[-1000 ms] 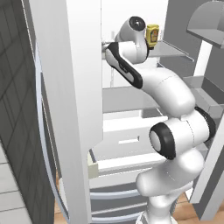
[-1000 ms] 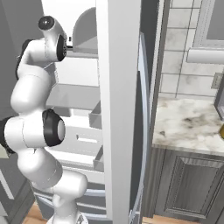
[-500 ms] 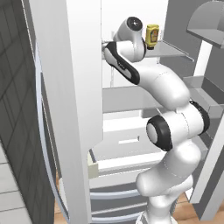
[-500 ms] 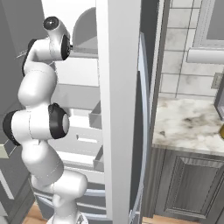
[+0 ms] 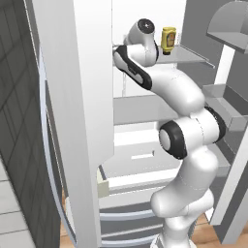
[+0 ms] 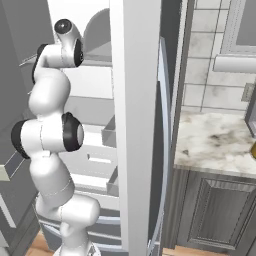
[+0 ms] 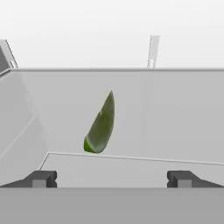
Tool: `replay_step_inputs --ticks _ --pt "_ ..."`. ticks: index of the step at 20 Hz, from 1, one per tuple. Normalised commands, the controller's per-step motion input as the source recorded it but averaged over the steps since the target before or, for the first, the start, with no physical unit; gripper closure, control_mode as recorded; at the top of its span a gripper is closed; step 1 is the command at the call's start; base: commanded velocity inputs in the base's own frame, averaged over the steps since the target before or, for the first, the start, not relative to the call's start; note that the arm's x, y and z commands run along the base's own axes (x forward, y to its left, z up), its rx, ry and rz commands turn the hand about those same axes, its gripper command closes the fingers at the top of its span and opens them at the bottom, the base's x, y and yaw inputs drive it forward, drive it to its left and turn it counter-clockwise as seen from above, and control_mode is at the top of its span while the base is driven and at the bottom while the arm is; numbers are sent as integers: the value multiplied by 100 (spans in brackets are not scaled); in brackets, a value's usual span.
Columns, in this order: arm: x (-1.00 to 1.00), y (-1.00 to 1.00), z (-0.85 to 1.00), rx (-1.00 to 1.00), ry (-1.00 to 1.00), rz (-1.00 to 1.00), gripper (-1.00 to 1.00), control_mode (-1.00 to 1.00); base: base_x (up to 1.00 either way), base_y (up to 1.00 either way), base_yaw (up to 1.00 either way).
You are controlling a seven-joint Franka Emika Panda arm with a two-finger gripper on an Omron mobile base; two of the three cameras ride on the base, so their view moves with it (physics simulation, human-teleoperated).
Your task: Move the lemon wedge and mustard from the top shelf to the second highest shelf to make space. Then, place the pitcher from the counter on the cleared top shelf.
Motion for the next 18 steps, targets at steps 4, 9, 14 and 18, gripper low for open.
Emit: replay_step_inputs --ticks 4,9,14,18 --pt "25 2 -2 0 0 0 -100 -100 0 0 0" --pt "25 3 -2 0 0 0 -100 -100 0 0 0" --pt "23 6 -4 0 0 0 -100 -100 0 0 0" --pt "22 8 -4 0 0 0 -100 -100 0 0 0"
